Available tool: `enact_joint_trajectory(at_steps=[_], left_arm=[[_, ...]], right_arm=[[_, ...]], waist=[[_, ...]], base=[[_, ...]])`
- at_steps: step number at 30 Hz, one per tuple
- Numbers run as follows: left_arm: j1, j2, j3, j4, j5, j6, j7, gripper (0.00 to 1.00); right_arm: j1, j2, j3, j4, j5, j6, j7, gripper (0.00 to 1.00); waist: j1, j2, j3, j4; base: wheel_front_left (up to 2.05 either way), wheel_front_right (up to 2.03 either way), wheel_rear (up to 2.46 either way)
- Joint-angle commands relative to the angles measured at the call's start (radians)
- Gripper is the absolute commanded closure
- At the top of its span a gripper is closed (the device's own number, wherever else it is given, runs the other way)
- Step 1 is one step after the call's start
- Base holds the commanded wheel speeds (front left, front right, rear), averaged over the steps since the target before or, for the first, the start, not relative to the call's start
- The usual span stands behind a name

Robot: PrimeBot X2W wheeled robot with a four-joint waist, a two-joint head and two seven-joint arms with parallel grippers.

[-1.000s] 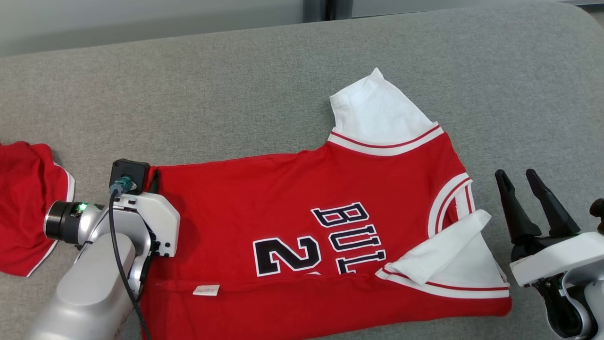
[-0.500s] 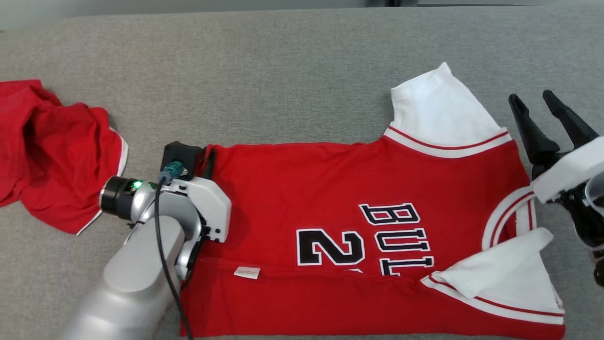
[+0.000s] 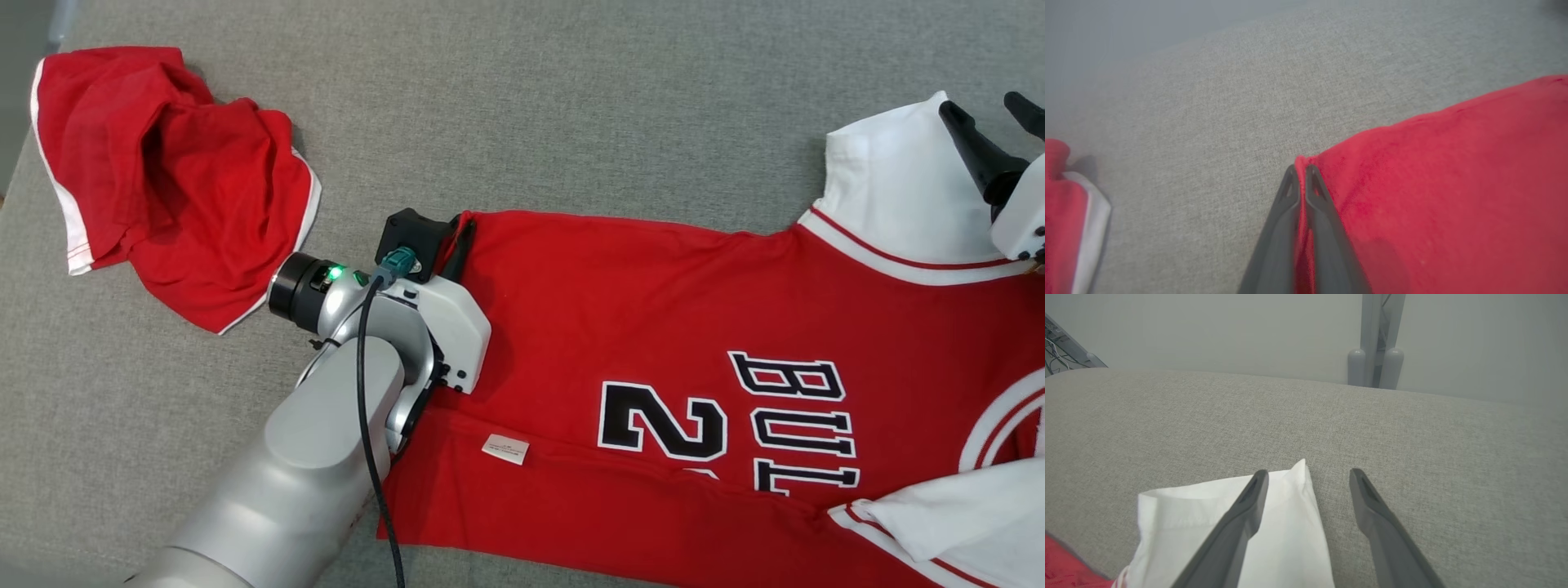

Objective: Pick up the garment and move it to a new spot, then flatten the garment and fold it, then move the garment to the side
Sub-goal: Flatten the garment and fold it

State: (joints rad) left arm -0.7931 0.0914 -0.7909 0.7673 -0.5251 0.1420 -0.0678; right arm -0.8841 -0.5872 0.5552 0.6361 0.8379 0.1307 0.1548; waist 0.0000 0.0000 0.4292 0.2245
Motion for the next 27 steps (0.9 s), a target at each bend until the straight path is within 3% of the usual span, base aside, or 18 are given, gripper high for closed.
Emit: enact_joint_trajectory(at_steps=[1, 11, 12, 13, 14, 27], left_arm=[[-0.016, 0.000, -0.005, 0.014, 0.001, -0.005, -0.002, 1.00], [-0.040, -0.027, -0.026, 0.055, -0.029, -0.021, -0.025, 1.00], [-0.042, -0.028, -0.028, 0.059, -0.032, -0.022, -0.027, 1.00], [-0.042, -0.029, -0.031, 0.064, -0.033, -0.023, -0.031, 1.00], [-0.042, -0.030, -0.034, 0.068, -0.038, -0.022, -0.035, 1.00], [-0.061, -0.034, -0.036, 0.142, -0.079, -0.018, -0.080, 1.00]], right_arm=[[-0.021, -0.011, 0.016, 0.019, 0.015, 0.000, 0.001, 0.00], [-0.114, -0.048, 0.144, 0.102, 0.050, 0.000, -0.006, 0.00], [-0.121, -0.051, 0.159, 0.109, 0.056, 0.000, -0.001, 0.18], [-0.128, -0.056, 0.172, 0.114, 0.060, 0.000, 0.002, 0.45], [-0.136, -0.061, 0.185, 0.118, 0.063, 0.000, -0.002, 1.00], [-0.172, -0.057, 0.275, 0.157, 0.177, 0.000, -0.105, 1.00]], waist=[[0.0000, 0.0000, 0.017, 0.019], [0.0000, 0.0000, 0.043, 0.051], [0.0000, 0.0000, 0.044, 0.053], [0.0000, 0.0000, 0.045, 0.054], [0.0000, 0.0000, 0.045, 0.056], [0.0000, 0.0000, 0.005, 0.017]], base=[[0.00, 0.00, 0.00], [0.00, 0.00, 0.00], [0.00, 0.00, 0.00], [0.00, 0.00, 0.00], [0.00, 0.00, 0.00], [0.00, 0.00, 0.00]])
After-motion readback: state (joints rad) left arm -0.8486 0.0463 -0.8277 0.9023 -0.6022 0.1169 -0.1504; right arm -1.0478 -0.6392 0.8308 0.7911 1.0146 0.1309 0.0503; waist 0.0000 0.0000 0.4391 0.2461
